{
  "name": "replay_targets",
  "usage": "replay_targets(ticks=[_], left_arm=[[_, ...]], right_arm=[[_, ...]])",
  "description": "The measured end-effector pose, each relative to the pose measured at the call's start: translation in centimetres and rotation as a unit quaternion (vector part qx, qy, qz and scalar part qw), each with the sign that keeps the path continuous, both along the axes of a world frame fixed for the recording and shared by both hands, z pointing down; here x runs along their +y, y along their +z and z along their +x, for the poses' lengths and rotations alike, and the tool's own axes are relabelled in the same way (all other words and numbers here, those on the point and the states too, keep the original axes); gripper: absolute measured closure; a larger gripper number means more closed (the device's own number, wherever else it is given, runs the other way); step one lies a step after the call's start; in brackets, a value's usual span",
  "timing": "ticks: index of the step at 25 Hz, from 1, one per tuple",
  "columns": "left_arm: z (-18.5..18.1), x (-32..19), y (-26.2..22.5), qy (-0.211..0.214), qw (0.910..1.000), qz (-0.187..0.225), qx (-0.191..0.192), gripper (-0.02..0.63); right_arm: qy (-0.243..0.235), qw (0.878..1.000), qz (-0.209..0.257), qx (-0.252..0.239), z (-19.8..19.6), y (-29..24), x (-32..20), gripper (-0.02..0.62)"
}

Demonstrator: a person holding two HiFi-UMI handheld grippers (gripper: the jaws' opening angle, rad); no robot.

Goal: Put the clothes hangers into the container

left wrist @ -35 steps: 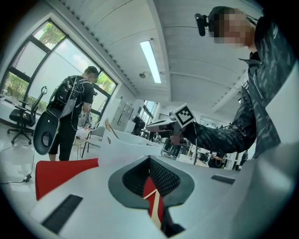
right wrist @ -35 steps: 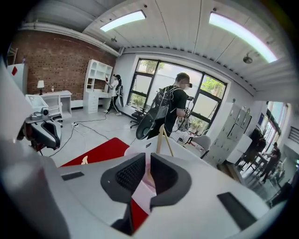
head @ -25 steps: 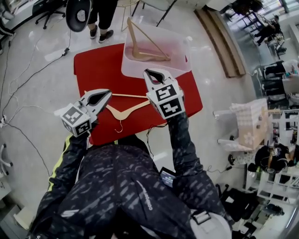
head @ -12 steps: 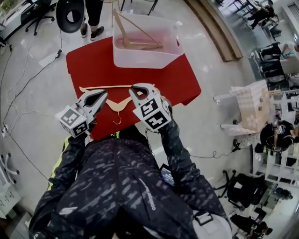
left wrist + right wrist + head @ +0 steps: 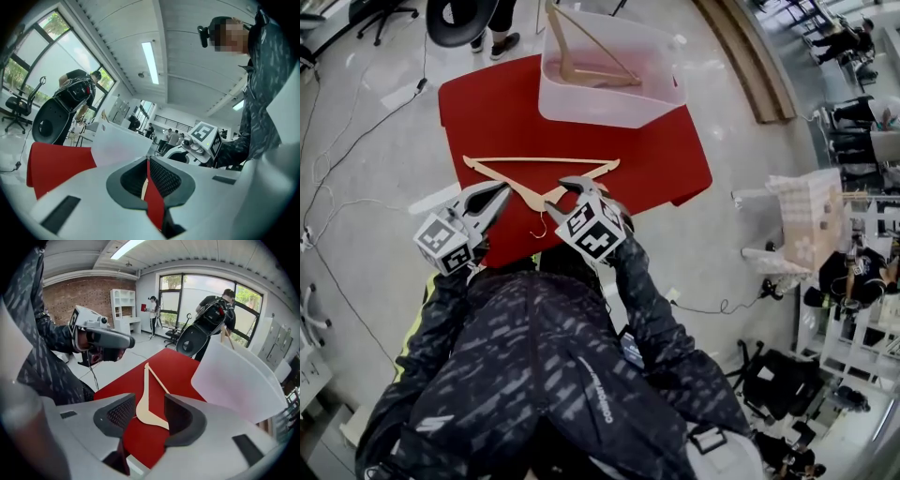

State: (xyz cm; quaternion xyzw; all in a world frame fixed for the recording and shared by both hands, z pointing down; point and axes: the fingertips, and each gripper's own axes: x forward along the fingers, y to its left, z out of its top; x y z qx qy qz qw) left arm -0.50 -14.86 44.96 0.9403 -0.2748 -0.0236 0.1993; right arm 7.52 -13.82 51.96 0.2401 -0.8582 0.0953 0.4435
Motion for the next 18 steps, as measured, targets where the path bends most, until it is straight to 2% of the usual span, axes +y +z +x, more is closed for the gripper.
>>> replay_targets(ticks=[5, 10, 18], left_arm=[[-1.8, -0.7, 1.8, -0.020, 0.9996, -0.020, -0.001, 0.594], [-2.7, -0.5, 3.9, -0.034, 0.9985, -0.044, 0.000, 0.594], [-3.5, -0.5, 5.8, -0.041, 0.9975, -0.057, 0.002, 0.594]], right_arm=[[-0.051, 0.996, -0.045, 0.056, -1.4, 4.8, 0.7, 0.379], [-0.078, 0.990, -0.092, 0.078, -2.5, 9.5, 1.9, 0.360], [-0.096, 0.984, -0.105, 0.108, -3.7, 14.2, 1.0, 0.341]])
